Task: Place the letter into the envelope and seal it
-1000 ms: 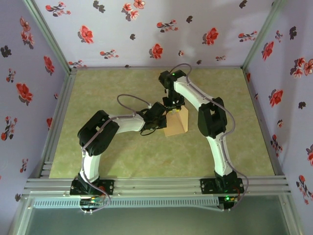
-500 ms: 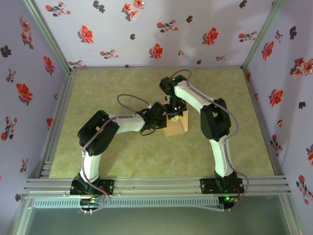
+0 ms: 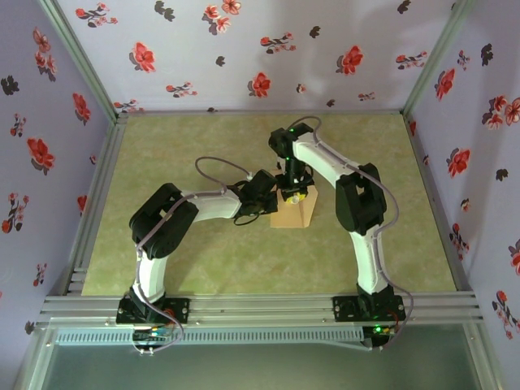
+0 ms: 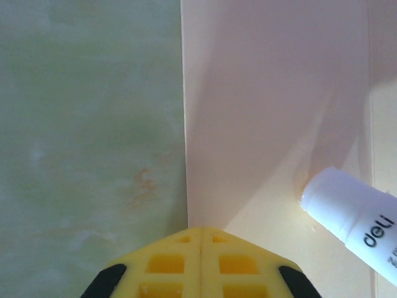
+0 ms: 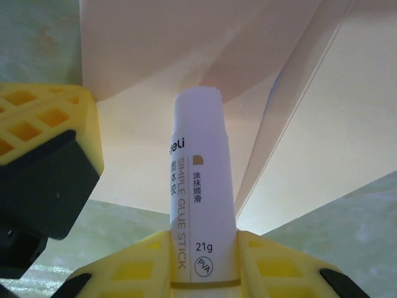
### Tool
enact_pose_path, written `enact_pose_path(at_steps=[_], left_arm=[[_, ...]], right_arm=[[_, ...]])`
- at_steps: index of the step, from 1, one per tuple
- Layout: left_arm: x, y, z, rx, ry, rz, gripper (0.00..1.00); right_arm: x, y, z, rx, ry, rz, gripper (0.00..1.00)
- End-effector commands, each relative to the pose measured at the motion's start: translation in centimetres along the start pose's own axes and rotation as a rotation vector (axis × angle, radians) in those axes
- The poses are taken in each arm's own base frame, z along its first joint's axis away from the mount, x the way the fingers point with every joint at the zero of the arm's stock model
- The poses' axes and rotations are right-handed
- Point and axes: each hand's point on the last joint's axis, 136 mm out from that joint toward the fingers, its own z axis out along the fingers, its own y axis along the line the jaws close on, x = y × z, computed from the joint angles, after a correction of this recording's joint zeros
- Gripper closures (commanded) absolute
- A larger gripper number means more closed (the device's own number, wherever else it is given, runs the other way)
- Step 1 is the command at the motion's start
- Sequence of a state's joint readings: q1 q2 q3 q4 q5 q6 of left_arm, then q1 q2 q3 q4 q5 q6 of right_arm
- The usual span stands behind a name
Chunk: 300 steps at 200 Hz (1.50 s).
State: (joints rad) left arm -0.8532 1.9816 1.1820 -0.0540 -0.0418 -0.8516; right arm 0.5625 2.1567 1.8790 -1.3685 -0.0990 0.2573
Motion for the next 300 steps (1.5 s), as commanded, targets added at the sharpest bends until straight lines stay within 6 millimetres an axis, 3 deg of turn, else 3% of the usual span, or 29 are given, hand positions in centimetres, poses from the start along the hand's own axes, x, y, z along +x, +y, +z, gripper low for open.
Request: enact_pose_path(at_steps=[1, 87, 125, 188, 300], left_arm=[[4.0, 3.0, 1.6, -0.098, 0.114, 0.023, 1.0], [4.0, 2.9, 1.7, -0.097, 0.116, 0.026, 1.0], [4.0, 2.9, 1.7, -0.096, 0.115, 0.027, 1.0], [4.1, 3.0, 1.7, -0.101, 0.119, 0.032, 1.0], [4.3, 3.2, 1.8, -0.103, 0.121, 0.028, 1.0]], right_arm=[[1.6, 0.0, -2.0, -0.029, 0.008, -0.016, 1.0], [3.6, -0.2, 0.0, -0.049, 0.082, -0.012, 1.0], [3.5, -0.9, 1.2, -0.012, 0.105, -0.008, 1.0], [0.9, -1.9, 2.7, 0.036, 0.101, 0.021, 1.0], [-3.7, -1.4, 4.4, 0.017, 0.076, 0.067, 1.0]])
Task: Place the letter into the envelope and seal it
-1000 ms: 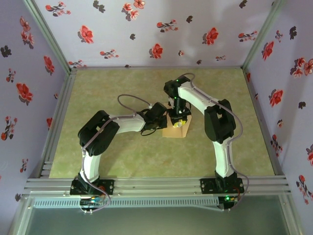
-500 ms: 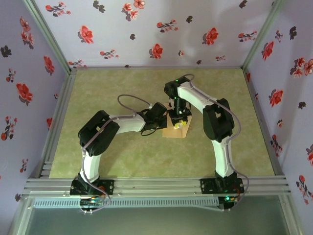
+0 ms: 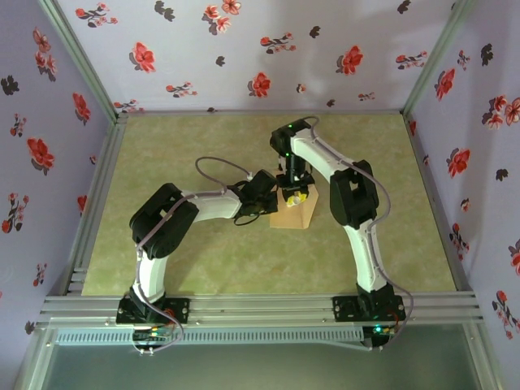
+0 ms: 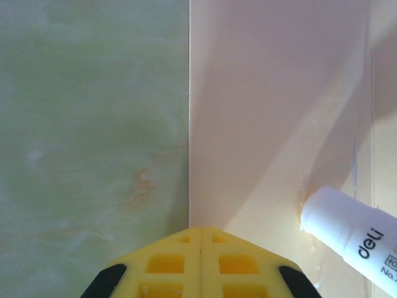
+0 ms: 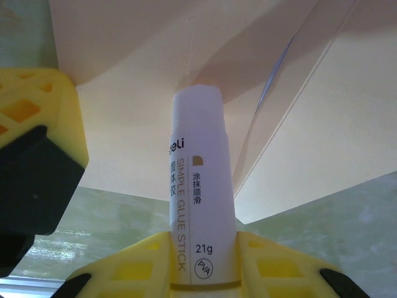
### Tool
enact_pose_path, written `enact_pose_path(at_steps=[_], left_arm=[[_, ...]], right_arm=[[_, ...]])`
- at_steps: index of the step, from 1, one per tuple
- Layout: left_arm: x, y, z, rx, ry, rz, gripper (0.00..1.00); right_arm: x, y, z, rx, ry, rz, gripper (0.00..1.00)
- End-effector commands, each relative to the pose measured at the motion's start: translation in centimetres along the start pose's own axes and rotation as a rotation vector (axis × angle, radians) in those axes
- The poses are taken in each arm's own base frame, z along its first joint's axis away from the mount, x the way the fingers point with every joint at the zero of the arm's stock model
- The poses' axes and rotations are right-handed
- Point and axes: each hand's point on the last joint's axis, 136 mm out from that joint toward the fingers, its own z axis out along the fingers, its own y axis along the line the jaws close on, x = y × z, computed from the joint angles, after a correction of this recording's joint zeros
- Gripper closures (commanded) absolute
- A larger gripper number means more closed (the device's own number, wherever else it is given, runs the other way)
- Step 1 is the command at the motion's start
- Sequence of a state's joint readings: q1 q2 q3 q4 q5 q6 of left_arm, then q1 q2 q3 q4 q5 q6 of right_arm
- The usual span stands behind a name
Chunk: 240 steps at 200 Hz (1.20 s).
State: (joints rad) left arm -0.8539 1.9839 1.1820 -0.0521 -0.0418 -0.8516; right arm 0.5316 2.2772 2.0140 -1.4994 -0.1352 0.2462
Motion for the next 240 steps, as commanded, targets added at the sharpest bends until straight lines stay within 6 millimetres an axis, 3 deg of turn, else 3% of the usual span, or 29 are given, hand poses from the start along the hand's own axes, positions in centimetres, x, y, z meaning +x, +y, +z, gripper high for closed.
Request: enact_pose_path(at_steps=[1, 75, 134, 196, 240], left_arm=[[4.2, 3.2, 1.7, -0.102, 0.12, 0.028, 1.0], [4.4, 3.3, 1.7, -0.105, 0.123, 0.027, 1.0], [4.5, 3.5, 1.7, -0.11, 0.127, 0.027, 1.0], [4.6, 3.5, 1.8, -0.111, 0.129, 0.027, 1.0], [4.5, 3.4, 1.8, -0.109, 0.126, 0.024, 1.0]], right_arm=[[-4.0, -0.7, 3.1, 0.025, -0.043, 0.036, 1.0], [-6.5, -1.6, 2.1, 0.018, -0.102, 0.089, 1.0], [-7.1, -2.6, -1.4, -0.001, -0.228, 0.134, 1.0], [-5.5, -2.9, -6.1, -0.069, -0.328, 0.149, 1.0], [-2.0, -2.4, -6.3, -0.099, -0.278, 0.104, 1.0]])
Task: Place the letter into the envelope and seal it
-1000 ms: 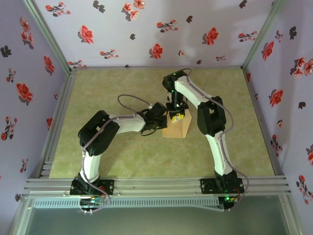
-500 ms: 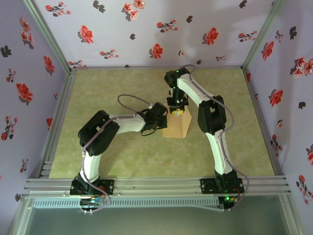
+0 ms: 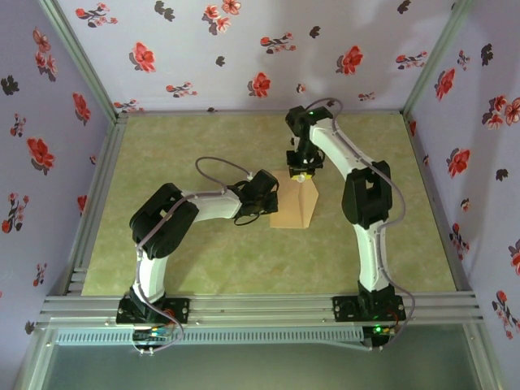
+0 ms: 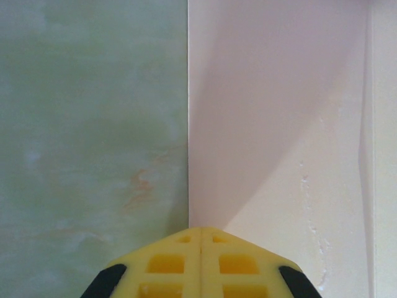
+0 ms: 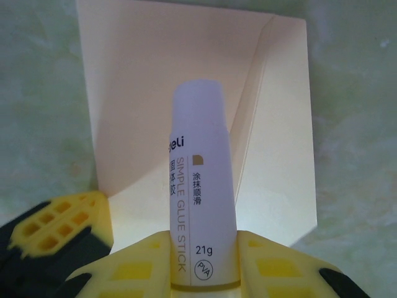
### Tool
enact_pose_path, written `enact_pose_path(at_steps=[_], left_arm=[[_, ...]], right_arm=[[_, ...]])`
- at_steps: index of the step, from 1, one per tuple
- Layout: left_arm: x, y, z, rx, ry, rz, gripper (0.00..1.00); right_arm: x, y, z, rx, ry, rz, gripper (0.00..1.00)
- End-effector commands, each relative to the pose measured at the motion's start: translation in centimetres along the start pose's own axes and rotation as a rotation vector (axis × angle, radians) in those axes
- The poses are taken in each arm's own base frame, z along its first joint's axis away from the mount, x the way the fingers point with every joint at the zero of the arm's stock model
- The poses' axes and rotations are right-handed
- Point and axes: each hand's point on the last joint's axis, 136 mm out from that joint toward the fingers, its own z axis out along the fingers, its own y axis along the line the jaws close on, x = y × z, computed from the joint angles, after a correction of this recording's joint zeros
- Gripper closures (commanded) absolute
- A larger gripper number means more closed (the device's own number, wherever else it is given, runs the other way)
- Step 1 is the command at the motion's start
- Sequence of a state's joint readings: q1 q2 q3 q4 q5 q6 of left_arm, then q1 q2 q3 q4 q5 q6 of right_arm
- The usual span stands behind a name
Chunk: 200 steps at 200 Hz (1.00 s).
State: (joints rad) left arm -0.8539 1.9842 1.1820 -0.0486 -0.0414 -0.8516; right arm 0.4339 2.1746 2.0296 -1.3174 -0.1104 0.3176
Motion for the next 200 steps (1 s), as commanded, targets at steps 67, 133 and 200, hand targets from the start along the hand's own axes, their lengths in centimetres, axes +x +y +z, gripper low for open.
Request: enact_pose_path(at_steps=[67, 133, 200], left_arm=[[4.3, 3.1, 2.1, -0.105, 0.124, 0.025, 1.0], [4.3, 3.0, 1.8, -0.101, 0.123, 0.031, 1.0], [4.5, 3.2, 1.8, -0.104, 0.125, 0.032, 1.0]], right_arm=[[9.0, 0.0, 0.5, 0.0, 0.205, -0.101, 1.0], [10.5, -0.5, 3.2, 0.079, 0.31, -0.148, 1.0], [9.1, -1.6, 5.0, 0.123, 0.348, -0.14, 1.0]])
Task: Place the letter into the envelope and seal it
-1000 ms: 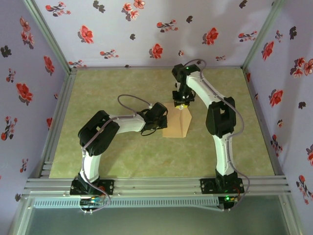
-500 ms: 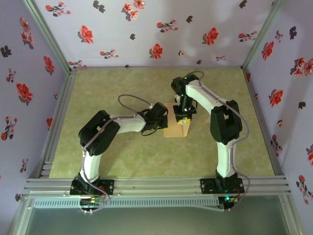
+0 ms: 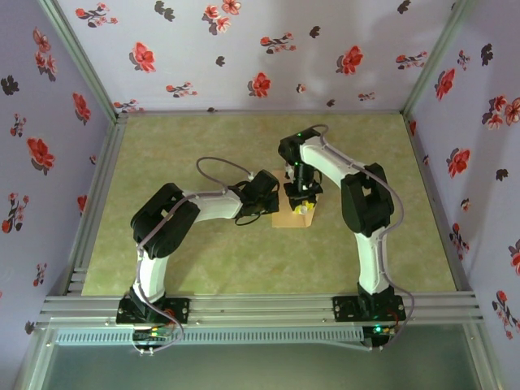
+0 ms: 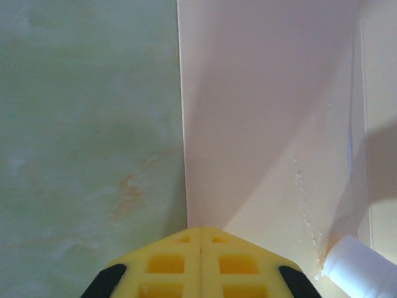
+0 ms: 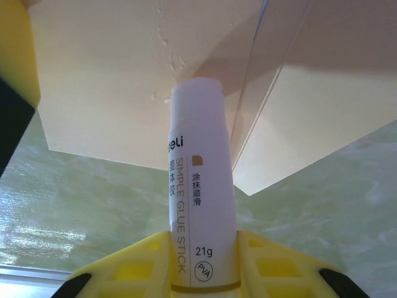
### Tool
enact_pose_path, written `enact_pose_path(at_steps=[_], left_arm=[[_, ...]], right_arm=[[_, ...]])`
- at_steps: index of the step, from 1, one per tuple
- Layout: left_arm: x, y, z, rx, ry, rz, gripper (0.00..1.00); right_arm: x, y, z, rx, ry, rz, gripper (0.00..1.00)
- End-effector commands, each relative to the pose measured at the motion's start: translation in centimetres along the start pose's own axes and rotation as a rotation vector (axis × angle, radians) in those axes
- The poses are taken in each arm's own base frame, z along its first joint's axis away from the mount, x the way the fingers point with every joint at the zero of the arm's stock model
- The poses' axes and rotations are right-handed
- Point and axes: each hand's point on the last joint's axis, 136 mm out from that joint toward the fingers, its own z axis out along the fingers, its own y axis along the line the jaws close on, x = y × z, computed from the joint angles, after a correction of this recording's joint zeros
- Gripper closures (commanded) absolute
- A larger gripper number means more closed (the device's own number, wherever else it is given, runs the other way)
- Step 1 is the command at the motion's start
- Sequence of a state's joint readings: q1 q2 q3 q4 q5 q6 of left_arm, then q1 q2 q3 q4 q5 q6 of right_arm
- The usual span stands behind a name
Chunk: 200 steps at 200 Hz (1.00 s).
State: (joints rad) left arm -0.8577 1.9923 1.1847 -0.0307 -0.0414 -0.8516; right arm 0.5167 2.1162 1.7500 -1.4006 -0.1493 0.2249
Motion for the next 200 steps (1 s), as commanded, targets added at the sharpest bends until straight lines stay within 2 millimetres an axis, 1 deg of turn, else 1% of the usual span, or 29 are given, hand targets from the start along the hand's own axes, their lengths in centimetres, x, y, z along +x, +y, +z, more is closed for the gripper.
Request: enact_pose_path(at_steps=[1, 65, 118, 167, 184, 200], left_arm=[[4.5, 3.6, 1.5, -0.114, 0.132, 0.03, 1.0], [4.6, 3.7, 1.5, -0.116, 0.134, 0.03, 1.0], [4.6, 3.7, 1.5, -0.118, 0.135, 0.03, 1.0], [4.8, 3.8, 1.6, -0.12, 0.139, 0.03, 1.0], [4.8, 3.9, 1.6, -0.122, 0.14, 0.03, 1.0], [4.8, 3.9, 1.6, -0.121, 0.138, 0.031, 1.0]], right_arm=[[-0.7, -1.4, 1.2, 0.054, 0.046, 0.002, 1.0], [-4.0, -2.1, 0.8, 0.031, 0.016, 0.044, 1.0], [-6.7, -1.5, 0.1, -0.013, -0.018, 0.062, 1.0], [-8.2, -1.4, 0.1, -0.028, -0.046, 0.09, 1.0], [-8.7, -1.3, -0.4, -0.035, -0.074, 0.102, 1.0], [-9.1, -1.1, -1.4, -0.042, -0.107, 0.108, 1.0]])
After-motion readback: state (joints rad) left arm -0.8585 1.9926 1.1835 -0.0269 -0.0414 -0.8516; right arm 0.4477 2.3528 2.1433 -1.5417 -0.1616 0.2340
